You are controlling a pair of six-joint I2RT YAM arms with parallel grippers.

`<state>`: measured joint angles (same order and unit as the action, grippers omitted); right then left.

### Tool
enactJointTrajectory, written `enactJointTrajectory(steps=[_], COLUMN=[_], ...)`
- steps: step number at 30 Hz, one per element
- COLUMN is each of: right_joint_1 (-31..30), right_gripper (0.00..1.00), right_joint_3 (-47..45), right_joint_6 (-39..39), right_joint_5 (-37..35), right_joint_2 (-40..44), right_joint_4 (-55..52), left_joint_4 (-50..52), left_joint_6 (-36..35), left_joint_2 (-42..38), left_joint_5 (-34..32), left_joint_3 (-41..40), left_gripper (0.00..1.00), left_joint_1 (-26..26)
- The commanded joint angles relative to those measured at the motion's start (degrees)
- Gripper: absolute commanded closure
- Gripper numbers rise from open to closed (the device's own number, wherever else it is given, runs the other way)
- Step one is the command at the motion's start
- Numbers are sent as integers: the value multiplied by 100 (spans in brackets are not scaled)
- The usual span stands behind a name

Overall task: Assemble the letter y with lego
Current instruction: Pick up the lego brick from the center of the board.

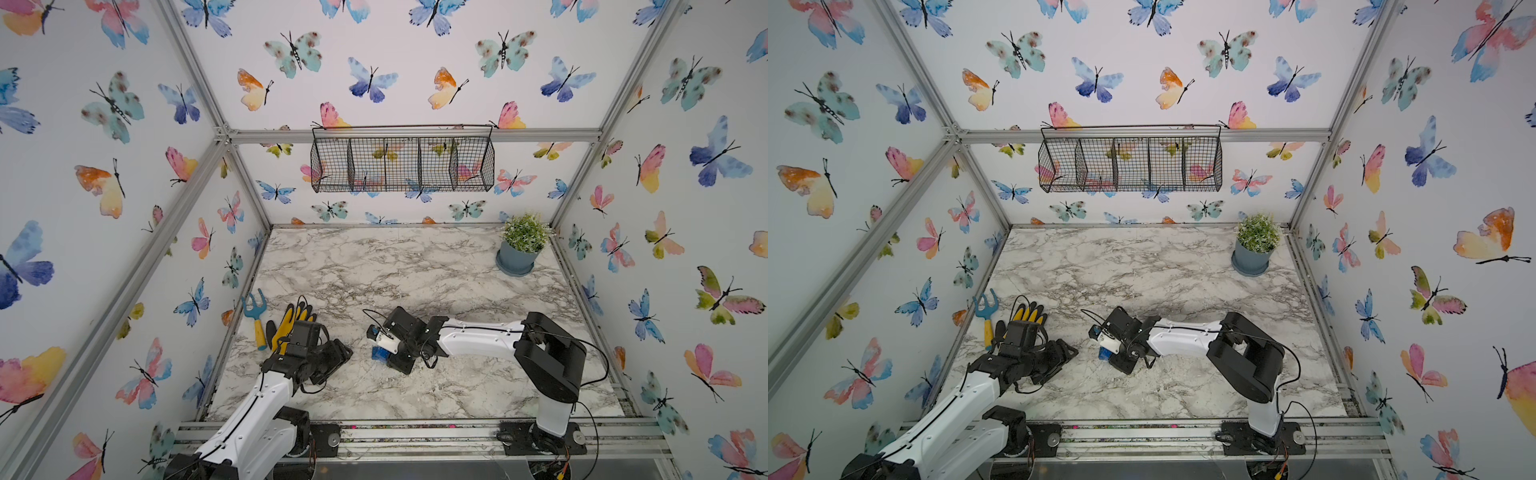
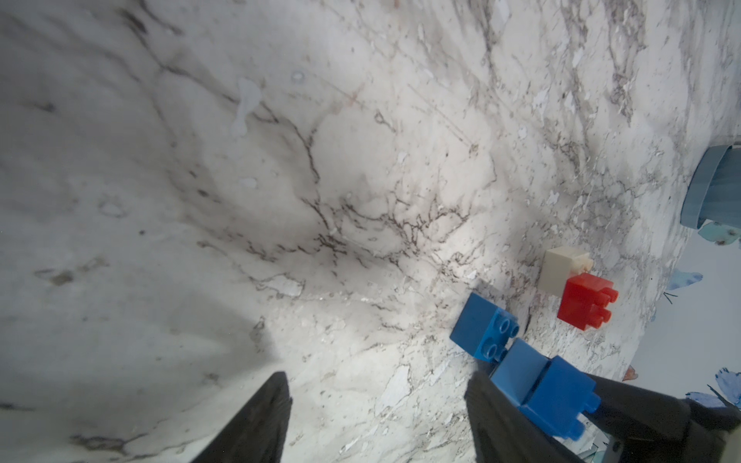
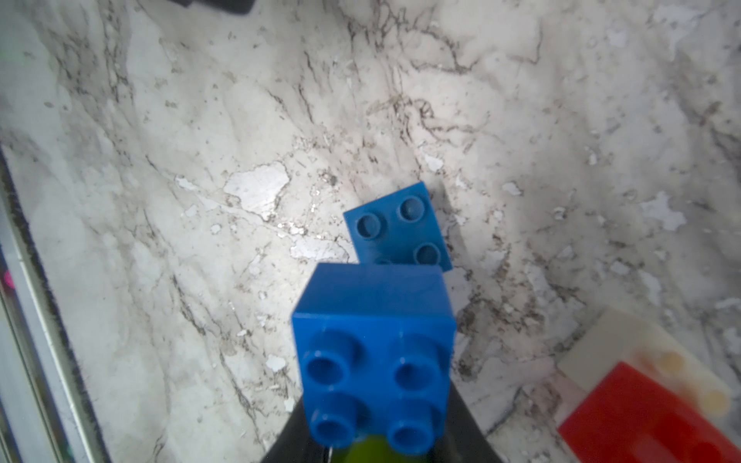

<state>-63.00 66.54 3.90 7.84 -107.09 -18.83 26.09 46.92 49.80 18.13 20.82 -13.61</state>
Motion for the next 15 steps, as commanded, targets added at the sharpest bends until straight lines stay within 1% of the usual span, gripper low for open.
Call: enactJointTrajectory(steps=[1, 4, 11, 15], right_joint_1=[-28, -28, -28, -28], right_gripper=[69, 73, 74, 74], right_joint_3=[128, 199, 564, 873], right_joint_6=[-10, 21, 369, 738], right_joint_5=[-149, -227, -388, -423], right_joint_2=[-184, -154, 73, -84], right_joint_4=[-155, -214, -543, -785], left_joint_4=[90, 81, 90, 135], left_joint_6=[-81, -78, -94, -36], left_joint_2=[21, 21, -52, -136], left_joint_5=[23, 23, 50, 52], left_joint_3=[72, 71, 54, 28], left_gripper=[30, 30, 30, 30], left_joint_1=[33, 33, 29, 32])
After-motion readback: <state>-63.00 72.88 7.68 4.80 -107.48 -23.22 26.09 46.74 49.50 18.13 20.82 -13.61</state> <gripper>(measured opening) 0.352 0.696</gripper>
